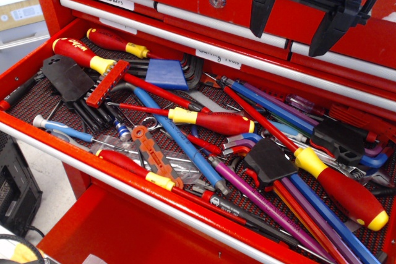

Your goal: Pick up bit holder

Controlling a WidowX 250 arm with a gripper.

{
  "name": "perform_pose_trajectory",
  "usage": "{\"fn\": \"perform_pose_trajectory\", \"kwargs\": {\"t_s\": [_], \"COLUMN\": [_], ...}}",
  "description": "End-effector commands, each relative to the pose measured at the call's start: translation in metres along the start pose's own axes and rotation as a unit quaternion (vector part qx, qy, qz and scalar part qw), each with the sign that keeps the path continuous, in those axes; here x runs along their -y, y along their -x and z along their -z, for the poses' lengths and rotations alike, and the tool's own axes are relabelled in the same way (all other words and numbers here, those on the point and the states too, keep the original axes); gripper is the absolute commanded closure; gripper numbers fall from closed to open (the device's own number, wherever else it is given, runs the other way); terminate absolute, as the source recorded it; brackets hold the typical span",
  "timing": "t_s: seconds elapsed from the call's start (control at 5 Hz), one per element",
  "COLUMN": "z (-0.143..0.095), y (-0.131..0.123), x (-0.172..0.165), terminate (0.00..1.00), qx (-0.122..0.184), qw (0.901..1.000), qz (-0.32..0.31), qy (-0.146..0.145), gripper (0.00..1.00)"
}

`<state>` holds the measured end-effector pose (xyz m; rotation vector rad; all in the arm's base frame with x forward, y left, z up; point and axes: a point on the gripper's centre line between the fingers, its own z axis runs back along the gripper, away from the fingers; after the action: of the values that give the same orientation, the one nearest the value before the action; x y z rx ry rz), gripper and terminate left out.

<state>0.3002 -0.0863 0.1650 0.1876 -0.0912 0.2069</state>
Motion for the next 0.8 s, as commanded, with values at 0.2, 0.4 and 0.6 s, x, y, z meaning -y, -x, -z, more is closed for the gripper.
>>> {"fn": "perform_pose_trajectory", "kwargs": {"t_s": [0.2, 0.4, 0.6], "z": [0.015, 0.034, 0.063], "y": [-0.008, -0.012, -0.012], "x": [-0.047, -0.092, -0.124], "terminate": [0.00, 0.00, 0.00], "qx": [0.028, 0.047, 0.070], "qw": [0.9971, 0.9934, 0.9896], "qz": [0.062, 0.096, 0.116], "qy": [-0.034, -0.041, -0.050], "gripper": [0.00, 0.00, 0.00]}}
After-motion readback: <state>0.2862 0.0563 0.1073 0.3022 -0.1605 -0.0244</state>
